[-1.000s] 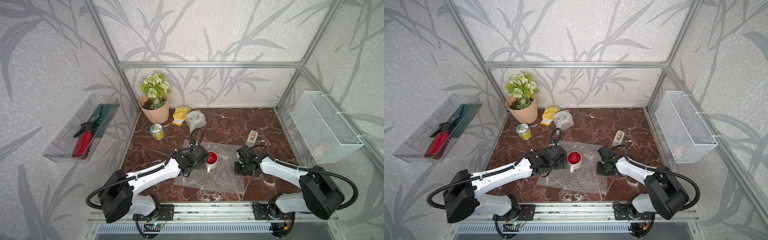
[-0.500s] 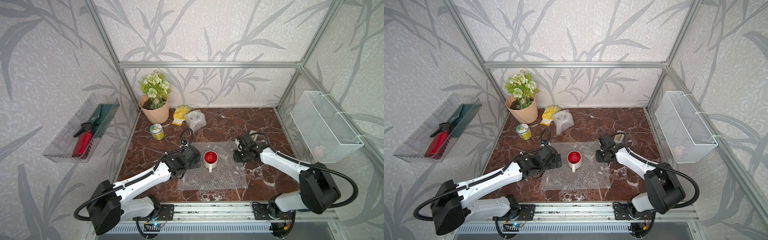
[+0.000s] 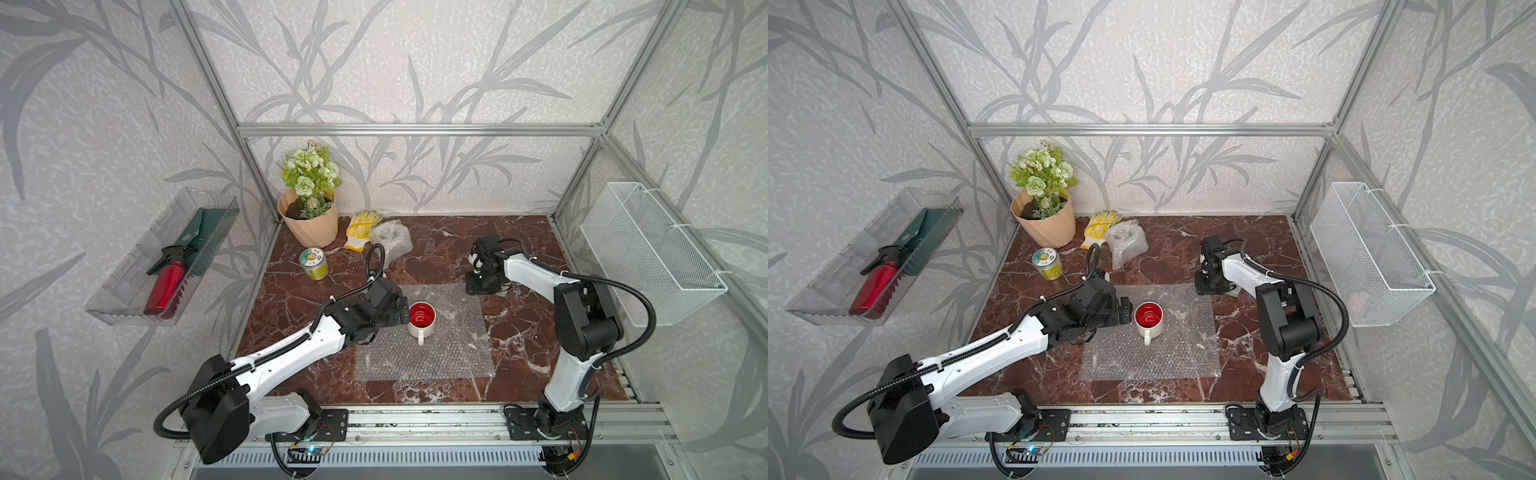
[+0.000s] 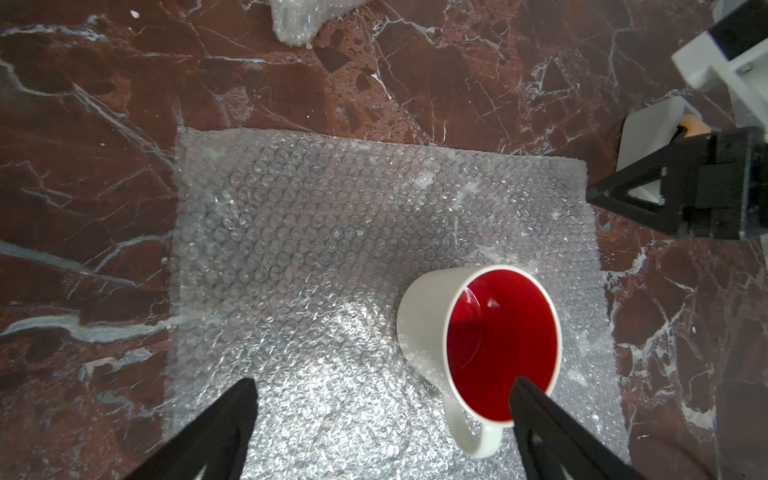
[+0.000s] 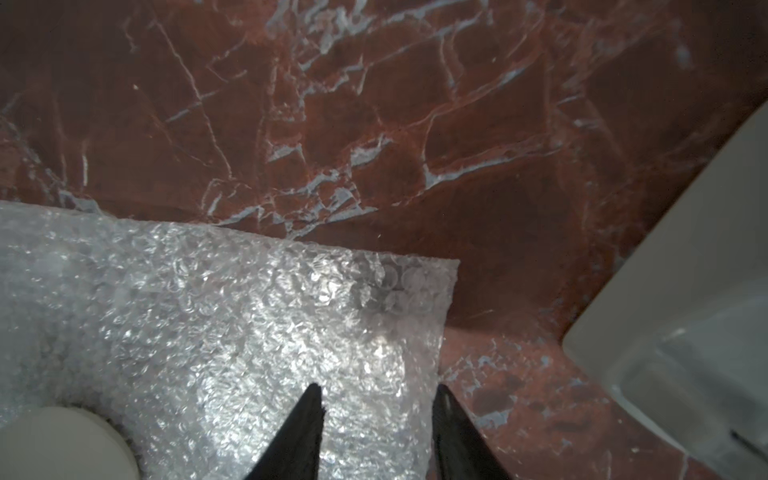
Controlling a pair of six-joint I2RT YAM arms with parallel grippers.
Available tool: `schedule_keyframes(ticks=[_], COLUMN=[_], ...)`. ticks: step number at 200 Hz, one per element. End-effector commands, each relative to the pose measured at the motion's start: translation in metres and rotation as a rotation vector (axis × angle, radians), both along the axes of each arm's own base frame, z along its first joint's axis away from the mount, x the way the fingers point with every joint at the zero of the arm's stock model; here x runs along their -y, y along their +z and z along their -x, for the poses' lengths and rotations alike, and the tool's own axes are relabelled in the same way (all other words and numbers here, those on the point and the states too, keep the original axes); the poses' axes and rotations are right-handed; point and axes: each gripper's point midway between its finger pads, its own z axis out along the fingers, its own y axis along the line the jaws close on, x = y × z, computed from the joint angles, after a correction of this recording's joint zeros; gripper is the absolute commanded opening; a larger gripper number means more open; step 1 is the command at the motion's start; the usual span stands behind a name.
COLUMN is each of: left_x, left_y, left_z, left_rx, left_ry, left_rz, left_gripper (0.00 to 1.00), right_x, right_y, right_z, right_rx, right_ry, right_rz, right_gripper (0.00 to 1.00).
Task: Wrap mugs in bubble wrap
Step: Wrap the mug in bubble wrap.
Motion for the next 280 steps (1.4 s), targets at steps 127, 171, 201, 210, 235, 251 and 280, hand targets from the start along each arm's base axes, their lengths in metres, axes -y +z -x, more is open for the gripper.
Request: schedule_keyframes(ticks=[127,171,201,210,235,251,280], left_x=[-0.006,-0.011,0.003,0.012,0.034,0.042,0.044], left_y=[-0.006,-0.003,-0.001,-0.002,-0.009,-0.011,-0.007], left_z=[0.008,0.011,0.012,0.013,0.015,0.014,0.013], left_rx=[-0.025,-0.018,-0.015,-0.021,-0.048,-0.066,-0.064], left_ry=[-0.006,0.002,-0.052,-0.088,-0.147,-0.161,-0.159], left_rz=[0.012,0.012,0.072,0.101,0.182,0.211,0.225], left_gripper=[0.95,0.96,0.93,0.91,0.90,0.90,0.90], right_x=[0.003,-0.001,-0.015,-0.018,-0.018,-0.020,-0.027], right_y=[-0.049,-0.028,0.022,0.034,0.054,0.060,0.071], right_z=[0.013,0.009,0.004,0.006,0.007,0.009,0.019], right_rx=[-0.197,-0.140,-0.018,0.007,0.034,0.031,0.023], right_ry=[0.117,0.089,0.069,0.063,0.038,0.044,0.052], right_rz=[0.201,0.166,0.045,0.015,-0.006,-0.012,-0.062], right_gripper=[0.32,0.14,0.10,0.10,0.10,0.10,0.10])
